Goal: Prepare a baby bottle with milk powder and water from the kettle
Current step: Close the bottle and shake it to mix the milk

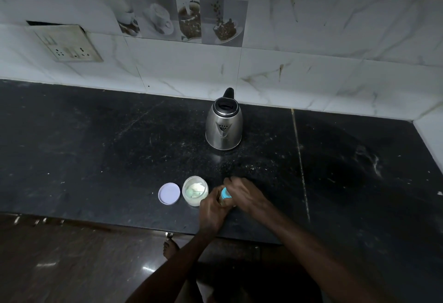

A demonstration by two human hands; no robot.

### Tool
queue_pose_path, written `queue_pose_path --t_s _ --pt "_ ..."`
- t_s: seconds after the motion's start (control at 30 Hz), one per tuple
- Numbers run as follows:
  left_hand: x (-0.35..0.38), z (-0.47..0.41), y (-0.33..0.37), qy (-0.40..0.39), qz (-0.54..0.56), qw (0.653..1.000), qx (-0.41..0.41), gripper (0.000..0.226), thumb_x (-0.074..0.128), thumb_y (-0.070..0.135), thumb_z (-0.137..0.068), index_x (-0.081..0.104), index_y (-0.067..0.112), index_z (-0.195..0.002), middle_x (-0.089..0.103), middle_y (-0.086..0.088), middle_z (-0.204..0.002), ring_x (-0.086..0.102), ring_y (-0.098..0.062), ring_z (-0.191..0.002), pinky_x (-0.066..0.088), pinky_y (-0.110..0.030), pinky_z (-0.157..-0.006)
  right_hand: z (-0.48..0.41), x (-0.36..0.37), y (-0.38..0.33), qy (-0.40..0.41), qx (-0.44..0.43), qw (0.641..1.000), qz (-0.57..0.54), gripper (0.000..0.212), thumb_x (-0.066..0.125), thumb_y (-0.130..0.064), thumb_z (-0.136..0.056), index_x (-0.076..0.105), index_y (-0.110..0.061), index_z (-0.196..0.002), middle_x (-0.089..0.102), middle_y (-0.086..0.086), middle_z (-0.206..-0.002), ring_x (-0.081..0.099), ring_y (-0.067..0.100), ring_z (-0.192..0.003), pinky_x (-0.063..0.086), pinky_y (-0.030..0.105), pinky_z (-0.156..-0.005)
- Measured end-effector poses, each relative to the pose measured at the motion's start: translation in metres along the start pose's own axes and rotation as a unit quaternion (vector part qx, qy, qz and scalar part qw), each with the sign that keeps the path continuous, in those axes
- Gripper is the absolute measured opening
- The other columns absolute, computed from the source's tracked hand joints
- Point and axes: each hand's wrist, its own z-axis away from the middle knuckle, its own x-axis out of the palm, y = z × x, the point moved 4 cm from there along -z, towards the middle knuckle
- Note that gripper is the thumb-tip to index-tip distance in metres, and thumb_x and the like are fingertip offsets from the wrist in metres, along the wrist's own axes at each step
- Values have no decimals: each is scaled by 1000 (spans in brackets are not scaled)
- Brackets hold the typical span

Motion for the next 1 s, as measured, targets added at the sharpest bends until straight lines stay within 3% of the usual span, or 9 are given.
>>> queue_pose_path --t_s 0.17,0.23,0.33,0.43,0.57,0.67,0.83,1.0 --pt "1 2 -1 12 -4 1000 4 40 84 36 -82 69 35 -119 77 15 -97 71 3 -90 58 -26 -79 4 5 -5 15 83 996 -2 28 56 -19 -102 58 -6 -128 67 16 -125 68 32 -112 53 40 -90" --pt "0 2 -1 9 -2 1000 7 43 82 40 -79 69 34 -120 77 15 -98 71 4 -91 58 -27 -80 4 11 -8 11 116 993 -9 30 54 -22 -104 55 -7 -130 65 15 -129 66 30 -115 52 39 -93" --pt "2 2 -5 2 9 1000 11 49 78 49 -77 69 32 -122 78 15 -104 73 1 -96 60 -34 -86 5 13 -5 -11 163 983 -86 50 61 -43 -100 54 -7 -134 63 15 -133 64 34 -121 51 41 -95" --pt "2 -1 -5 1 -5 1000 9 52 84 49 -72 69 36 -120 77 18 -107 71 2 -100 59 -31 -90 13 11 9 7 188 975 -122 59 53 -59 -99 52 -12 -135 61 12 -133 62 35 -121 51 44 -91" --pt "3 -2 -8 2 -6 1000 -2 53 94 34 -70 69 39 -116 76 24 -107 70 5 -102 57 -24 -90 26 14 30 50 218 970 -93 38 55 -34 -99 53 -18 -133 58 7 -135 60 29 -122 52 41 -90" --pt "2 -2 -7 2 -4 1000 1 55 95 31 -67 67 44 -113 74 30 -107 70 7 -101 56 -19 -89 33 22 38 49 221 972 -71 42 58 -27 -97 53 -19 -137 55 5 -138 55 27 -126 52 40 -94" --pt "3 -3 -9 -1 -15 1000 -3 58 95 35 -68 70 33 -120 76 23 -108 68 9 -103 53 -13 -89 44 50 47 -15 219 975 -25 50 57 -18 -99 45 -21 -147 45 8 -147 48 31 -131 49 43 -99" --pt "2 -3 -10 -5 -20 1000 -5 56 93 36 -70 68 36 -120 76 22 -108 69 7 -102 56 -19 -91 46 71 47 -38 201 978 -51 49 55 -9 -100 48 -22 -147 42 7 -151 51 30 -130 53 43 -99"
